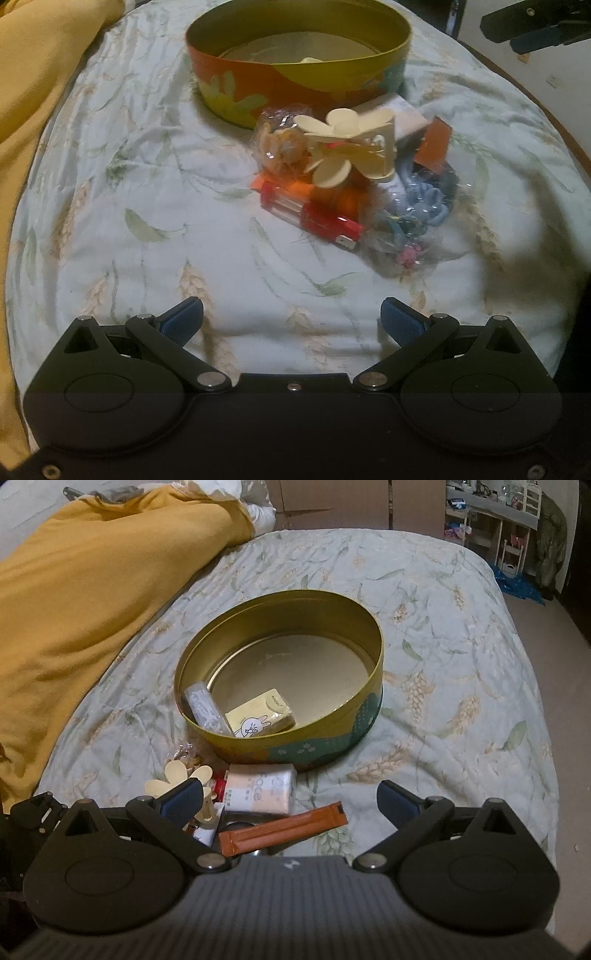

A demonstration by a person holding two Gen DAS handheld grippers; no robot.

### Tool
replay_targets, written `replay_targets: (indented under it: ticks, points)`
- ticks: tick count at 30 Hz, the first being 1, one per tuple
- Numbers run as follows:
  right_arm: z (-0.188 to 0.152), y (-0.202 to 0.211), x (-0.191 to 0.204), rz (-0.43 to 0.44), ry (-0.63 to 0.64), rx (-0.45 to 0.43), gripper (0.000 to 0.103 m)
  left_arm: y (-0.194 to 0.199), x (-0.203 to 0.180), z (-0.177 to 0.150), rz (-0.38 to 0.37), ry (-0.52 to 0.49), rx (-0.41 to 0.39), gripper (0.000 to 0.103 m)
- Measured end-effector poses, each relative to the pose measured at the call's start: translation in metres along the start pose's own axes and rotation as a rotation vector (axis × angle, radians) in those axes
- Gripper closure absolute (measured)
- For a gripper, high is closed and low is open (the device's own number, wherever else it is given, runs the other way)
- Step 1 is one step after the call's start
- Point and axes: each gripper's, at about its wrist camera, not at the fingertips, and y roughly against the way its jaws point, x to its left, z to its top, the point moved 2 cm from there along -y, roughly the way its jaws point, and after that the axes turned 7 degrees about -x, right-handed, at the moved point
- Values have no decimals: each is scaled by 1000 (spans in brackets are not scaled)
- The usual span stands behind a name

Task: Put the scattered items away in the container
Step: 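Withdraw the open right gripper from the tin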

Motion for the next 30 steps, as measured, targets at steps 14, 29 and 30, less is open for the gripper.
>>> replay_targets:
  ticks: [14, 29, 30]
  points:
    - [-22, 8, -3, -10, 21, -25, 0, 4, -19, 5, -41, -10, -18, 1]
    - [-50, 15, -21, -49, -3, -8, 0, 11, -42, 20, -104, 12, -62, 1]
    - [-51, 16, -21, -51, -3, -9, 0, 12, -43, 22, -110, 19, -66, 1]
